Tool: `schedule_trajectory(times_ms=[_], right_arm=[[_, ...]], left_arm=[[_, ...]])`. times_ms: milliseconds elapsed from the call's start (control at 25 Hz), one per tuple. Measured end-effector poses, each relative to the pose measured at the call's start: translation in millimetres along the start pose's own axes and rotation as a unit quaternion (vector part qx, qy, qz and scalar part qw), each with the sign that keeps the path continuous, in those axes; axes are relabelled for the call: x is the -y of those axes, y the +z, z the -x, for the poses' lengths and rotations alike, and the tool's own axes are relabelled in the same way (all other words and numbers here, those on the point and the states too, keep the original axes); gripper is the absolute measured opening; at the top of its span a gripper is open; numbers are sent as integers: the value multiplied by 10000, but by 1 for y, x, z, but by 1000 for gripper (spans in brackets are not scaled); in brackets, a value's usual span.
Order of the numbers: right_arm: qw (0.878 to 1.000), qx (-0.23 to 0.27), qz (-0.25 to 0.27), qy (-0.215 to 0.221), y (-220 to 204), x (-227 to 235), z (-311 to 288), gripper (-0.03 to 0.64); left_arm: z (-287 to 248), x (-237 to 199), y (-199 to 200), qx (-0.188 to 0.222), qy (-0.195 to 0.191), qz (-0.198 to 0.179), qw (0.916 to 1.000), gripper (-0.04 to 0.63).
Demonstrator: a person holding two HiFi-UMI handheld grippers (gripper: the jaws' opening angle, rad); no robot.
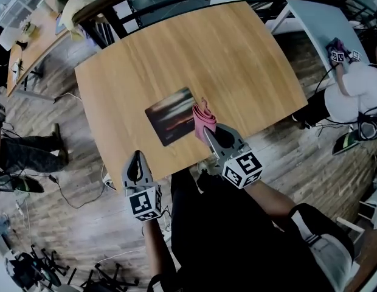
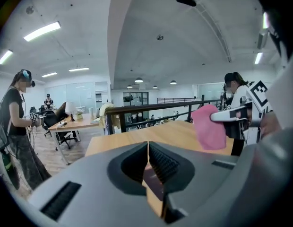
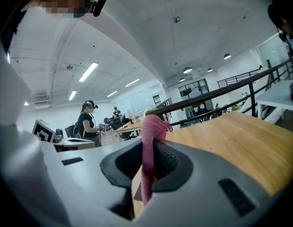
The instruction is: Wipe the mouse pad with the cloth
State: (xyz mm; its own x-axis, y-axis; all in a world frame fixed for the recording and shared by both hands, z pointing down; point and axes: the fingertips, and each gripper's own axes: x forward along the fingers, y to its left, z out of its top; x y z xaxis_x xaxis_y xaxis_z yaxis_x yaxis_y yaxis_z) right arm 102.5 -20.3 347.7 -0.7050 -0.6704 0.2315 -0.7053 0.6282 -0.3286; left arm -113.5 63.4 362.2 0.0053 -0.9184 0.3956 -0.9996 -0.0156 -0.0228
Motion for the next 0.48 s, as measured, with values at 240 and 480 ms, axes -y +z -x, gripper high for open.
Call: schedule_trajectory(times_ms=[240,480], right_arm=[[9995,-195,26,-245,-9,12,-41,54],[9977,-412,49,-537,-28,26,-73,54]], left_arm=[[-64,-24,-20,-452,-387,-264,9979,26],[-121,-32,-51,-882,-896,-587,9903,26]])
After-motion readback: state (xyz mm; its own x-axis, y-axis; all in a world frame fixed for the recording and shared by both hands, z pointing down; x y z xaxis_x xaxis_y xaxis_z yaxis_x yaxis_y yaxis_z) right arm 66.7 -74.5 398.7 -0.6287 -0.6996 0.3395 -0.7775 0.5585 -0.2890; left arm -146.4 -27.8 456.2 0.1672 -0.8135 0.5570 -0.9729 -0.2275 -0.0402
